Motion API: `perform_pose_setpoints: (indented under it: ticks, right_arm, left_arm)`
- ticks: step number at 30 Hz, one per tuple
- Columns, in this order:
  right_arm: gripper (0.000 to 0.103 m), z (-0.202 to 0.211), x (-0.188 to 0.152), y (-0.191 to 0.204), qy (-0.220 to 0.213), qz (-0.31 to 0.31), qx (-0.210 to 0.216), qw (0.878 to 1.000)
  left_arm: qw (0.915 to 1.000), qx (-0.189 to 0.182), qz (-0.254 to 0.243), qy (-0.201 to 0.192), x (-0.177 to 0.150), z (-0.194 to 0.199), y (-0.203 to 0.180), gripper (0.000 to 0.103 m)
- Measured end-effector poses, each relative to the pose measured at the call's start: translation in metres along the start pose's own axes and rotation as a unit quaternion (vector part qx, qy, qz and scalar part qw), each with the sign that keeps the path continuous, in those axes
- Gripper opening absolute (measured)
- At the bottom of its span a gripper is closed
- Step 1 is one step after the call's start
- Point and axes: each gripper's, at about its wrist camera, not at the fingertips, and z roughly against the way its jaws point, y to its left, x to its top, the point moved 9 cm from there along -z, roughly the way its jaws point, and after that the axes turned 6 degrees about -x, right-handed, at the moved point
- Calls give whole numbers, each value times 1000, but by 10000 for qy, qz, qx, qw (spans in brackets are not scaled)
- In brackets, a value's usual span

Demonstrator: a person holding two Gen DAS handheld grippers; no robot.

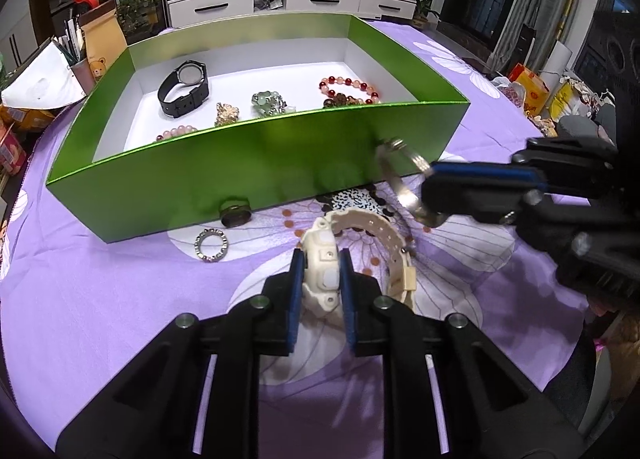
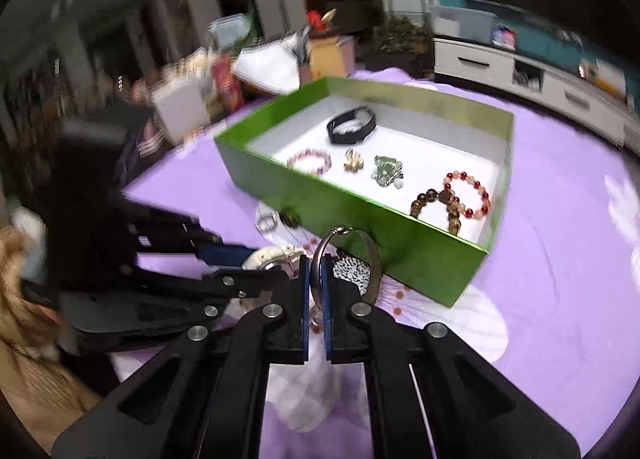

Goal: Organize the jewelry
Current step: 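Grasp the cream watch with the left gripper while the right gripper grasps the silver hoop, then lift the cream watch and silver hoop with both grippers off the cloth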

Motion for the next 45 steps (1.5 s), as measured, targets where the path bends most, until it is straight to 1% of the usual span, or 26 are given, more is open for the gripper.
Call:
perform_pose_setpoints:
  ticks: [3, 8, 10, 13, 19, 30, 39, 45]
  right_arm:
    - [5, 14, 1, -10, -288, -574, 201, 9977]
    - [5, 29, -2, -15, -588, -1077, 208, 9922]
    - [5, 33, -3, -18, -663, -1239, 200, 9899]
    - [5, 36, -6, -15, -727, -1488, 297, 9857]
    - [5, 38, -13, -9, -788, -1777, 355, 9803]
    - [5, 52, -15, 0, -916, -1749, 303, 9799]
    - [5, 66, -13, 1, -1041, -1760, 133, 9788]
    - [5, 69, -11, 5, -1076, -1719, 130, 9791]
  left_arm:
    - [10000, 2, 33, -76, 1, 6, 3, 17]
    - [9997, -19, 164, -200, 3, 19, 9, 17]
    - [9994, -27, 241, -263, 3, 25, 11, 17]
    - [9988, -58, 355, -347, 3, 33, 15, 17]
    - [9970, -104, 592, -483, 0, 49, 25, 17]
    - [9925, 23, 995, -703, -3, 74, 51, 17]
    - [9910, 58, 1055, -820, -2, 85, 54, 17]
    - [9907, 35, 1049, -865, 0, 88, 53, 17]
